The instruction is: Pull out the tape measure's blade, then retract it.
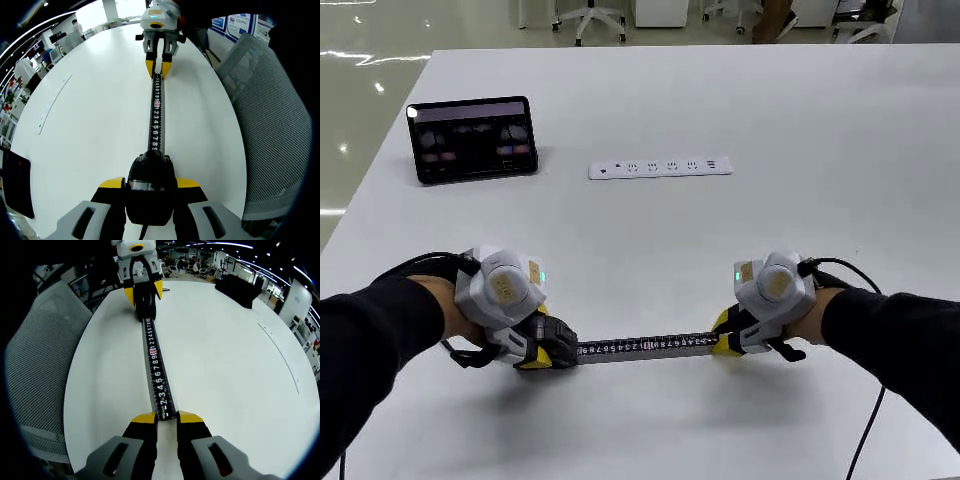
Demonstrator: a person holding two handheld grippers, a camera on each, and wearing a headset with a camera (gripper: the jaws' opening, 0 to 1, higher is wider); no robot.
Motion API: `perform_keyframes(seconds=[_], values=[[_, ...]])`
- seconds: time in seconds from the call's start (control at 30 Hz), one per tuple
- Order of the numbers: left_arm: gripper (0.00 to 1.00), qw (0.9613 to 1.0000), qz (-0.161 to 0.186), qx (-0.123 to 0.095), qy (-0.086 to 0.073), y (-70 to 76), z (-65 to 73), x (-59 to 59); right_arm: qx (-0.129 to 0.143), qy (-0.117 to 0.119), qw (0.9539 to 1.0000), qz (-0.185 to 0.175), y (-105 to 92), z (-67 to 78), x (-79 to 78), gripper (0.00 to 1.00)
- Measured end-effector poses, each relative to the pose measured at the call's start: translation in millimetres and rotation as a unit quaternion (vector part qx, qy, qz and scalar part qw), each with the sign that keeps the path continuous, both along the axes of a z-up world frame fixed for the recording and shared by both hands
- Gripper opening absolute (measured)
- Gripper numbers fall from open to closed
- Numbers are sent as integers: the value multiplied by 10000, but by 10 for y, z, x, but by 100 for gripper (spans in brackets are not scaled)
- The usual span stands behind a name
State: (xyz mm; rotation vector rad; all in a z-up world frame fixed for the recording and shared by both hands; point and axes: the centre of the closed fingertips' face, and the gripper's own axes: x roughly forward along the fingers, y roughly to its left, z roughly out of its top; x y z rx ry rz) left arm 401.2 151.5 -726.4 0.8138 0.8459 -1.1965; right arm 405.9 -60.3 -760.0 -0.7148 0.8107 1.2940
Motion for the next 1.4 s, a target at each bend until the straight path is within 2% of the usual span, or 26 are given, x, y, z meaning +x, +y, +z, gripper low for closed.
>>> perform_keyframes(seconds=[0.63,1.4], values=[[32,10000,0,7,5,5,-5,-5,-42,11,9999,-118,-199,4,13,9],[32,10000,14,0,1,5,-7,-4,-75,-5,9999,-155,-306,7,28,9]])
